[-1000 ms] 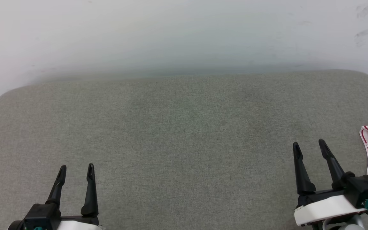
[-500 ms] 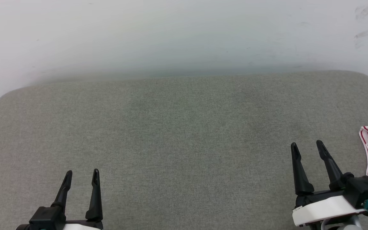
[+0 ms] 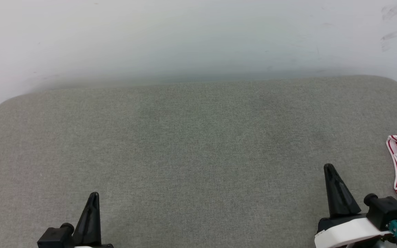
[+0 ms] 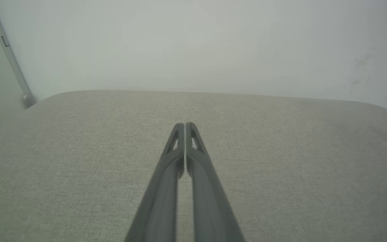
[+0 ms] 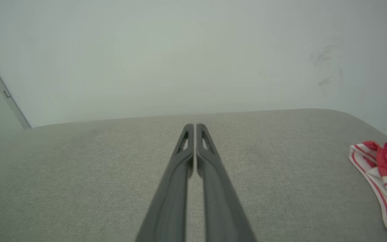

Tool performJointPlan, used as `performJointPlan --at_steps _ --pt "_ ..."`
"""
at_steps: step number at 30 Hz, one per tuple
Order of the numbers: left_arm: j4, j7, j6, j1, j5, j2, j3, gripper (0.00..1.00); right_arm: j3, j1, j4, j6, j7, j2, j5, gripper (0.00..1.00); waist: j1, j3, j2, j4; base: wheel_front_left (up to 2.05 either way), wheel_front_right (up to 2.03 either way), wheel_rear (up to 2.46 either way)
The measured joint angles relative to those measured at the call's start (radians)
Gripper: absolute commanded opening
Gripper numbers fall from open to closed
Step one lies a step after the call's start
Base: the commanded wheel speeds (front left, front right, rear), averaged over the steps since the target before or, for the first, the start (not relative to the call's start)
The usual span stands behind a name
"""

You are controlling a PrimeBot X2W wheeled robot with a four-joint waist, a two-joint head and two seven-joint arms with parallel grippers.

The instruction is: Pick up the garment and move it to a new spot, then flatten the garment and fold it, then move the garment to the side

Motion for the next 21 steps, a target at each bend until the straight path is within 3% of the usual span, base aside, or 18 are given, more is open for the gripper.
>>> performJointPlan --at_steps 21 --pt "0.064 0.095 0.000 -0.044 -0.373 0.000 0.003 0.00 -0.009 -0.003 0.037 0.000 0.077 -0.008 0.384 0.00 0.0000 0.000 0.0000 0.002 0.00 0.00 0.00"
